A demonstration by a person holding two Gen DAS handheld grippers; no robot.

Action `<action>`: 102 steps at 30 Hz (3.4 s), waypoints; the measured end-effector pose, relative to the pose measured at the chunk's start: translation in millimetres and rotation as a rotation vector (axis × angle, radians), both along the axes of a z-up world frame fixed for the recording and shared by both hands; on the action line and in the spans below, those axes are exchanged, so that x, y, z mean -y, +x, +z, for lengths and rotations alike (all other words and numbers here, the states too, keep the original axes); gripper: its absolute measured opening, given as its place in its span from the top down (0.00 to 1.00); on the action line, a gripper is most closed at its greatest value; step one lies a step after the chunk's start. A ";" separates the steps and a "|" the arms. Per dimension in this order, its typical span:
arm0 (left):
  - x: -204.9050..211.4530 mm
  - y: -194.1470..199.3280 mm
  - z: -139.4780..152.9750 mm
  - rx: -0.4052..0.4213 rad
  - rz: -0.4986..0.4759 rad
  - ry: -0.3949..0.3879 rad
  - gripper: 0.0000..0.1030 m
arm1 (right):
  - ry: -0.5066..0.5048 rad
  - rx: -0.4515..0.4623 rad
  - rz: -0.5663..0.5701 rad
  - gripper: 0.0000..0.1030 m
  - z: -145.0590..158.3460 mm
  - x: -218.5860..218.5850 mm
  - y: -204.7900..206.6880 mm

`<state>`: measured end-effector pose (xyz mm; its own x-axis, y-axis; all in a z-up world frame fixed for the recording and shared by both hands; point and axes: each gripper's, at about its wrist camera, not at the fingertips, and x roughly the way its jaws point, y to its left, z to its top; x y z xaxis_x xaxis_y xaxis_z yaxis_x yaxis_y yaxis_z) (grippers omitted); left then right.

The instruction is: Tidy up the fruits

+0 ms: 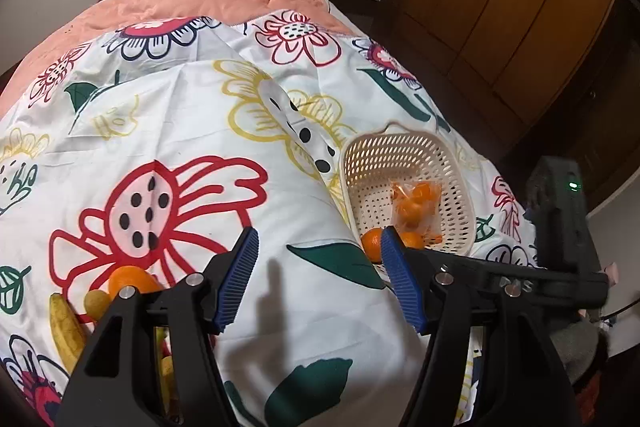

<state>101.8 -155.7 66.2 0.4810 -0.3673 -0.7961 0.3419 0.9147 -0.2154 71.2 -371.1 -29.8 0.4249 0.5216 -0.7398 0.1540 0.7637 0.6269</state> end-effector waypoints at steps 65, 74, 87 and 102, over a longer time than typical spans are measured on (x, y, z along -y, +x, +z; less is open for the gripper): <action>-179.4 -46.0 -18.9 -0.066 0.316 -0.077 0.29 | -0.041 0.177 0.261 0.38 71.4 -141.4 -4.4; -193.8 -52.2 -11.4 -0.034 0.335 -0.076 0.29 | -0.051 0.155 0.351 0.38 65.6 -197.7 2.8; -248.2 -61.4 -11.9 -0.021 0.440 -0.128 0.29 | -0.007 0.196 0.398 0.38 81.3 -229.5 -5.1; -257.0 -71.1 -7.6 -0.003 0.446 -0.141 0.29 | 0.083 0.172 0.539 0.37 77.3 -265.8 -50.3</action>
<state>30.7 101.3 58.6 0.6143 -0.2300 -0.7548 -0.0790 0.9338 -0.3489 20.9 -105.3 47.4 0.1934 0.7515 -0.6308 -0.3534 0.6531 0.6697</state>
